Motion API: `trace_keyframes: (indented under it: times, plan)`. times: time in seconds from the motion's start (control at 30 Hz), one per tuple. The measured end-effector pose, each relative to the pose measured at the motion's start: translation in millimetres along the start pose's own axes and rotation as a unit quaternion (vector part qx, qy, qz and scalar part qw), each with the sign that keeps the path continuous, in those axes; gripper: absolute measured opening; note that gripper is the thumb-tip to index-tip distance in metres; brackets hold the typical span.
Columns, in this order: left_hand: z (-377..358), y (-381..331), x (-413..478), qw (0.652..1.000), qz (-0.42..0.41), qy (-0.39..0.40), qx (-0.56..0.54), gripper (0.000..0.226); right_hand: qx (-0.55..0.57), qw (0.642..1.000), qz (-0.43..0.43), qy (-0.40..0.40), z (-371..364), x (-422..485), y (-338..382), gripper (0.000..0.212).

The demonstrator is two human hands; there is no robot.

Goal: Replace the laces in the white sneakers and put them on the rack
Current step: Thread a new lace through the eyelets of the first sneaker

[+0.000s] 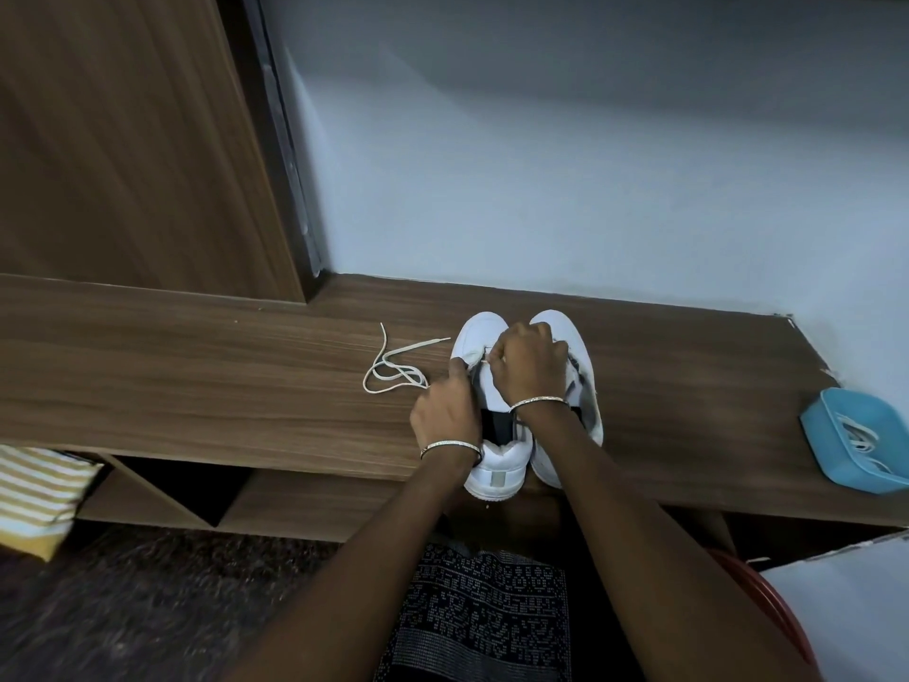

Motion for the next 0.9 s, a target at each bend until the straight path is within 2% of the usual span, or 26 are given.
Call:
trace_keyframes:
  times: [0.17, 0.27, 0.37, 0.43, 0.57, 0.63, 0.73, 0.9]
  plan:
    - [-2.2, 0.5, -0.3, 1.000, 0.000, -0.005, -0.006, 0.020, 0.066, 0.997, -0.045, -0.008, 6.2, 7.8, -23.6, 0.020]
    - [-2.3, 0.7, -0.6, 1.000, 0.001, -0.005, -0.004, 0.021, 0.098, 0.995, 0.001, 0.013, 6.1, 6.9, -23.9, 0.013]
    - [-1.1, 0.6, -1.2, 1.000, -0.001, 0.000, 0.002, 0.021, 0.045, 0.997, 0.045, 0.047, 1.7, 2.7, -10.3, 0.020]
    - [-0.3, 1.0, -1.3, 1.000, 0.001, 0.002, 0.006, 0.021, 0.020, 0.998, 0.041, 0.041, -1.8, 1.8, -0.5, 0.016]
    - [-0.4, 0.8, -0.8, 1.000, 0.005, 0.001, 0.010, 0.022, 0.036, 0.999, -0.009, 0.002, -3.3, 3.5, 0.5, 0.021]
    - [-1.1, 0.9, -1.0, 1.000, 0.003, -0.001, 0.008, 0.022, 0.109, 0.992, -0.058, -0.014, -2.0, 4.4, -9.5, 0.019]
    - [-0.5, 0.4, -1.7, 1.000, 0.003, -0.003, 0.007, 0.021, 0.245, 0.957, -0.149, -0.037, -2.4, 7.9, -33.7, 0.017]
    - [0.0, -0.2, -2.2, 1.000, -0.001, -0.005, 0.004, 0.022, 0.278, 0.923, -0.259, -0.066, -2.2, 7.1, -75.1, 0.024]
Point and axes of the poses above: each hand's wrist, its own x-axis towards the middle knuckle, its own z-axis out of the back of the hand, y = z × x, the point moved 1 cm from there along x, towards the middle knuckle, and after that the axes turned 15 degrees about -x, right-handed, at the moved point
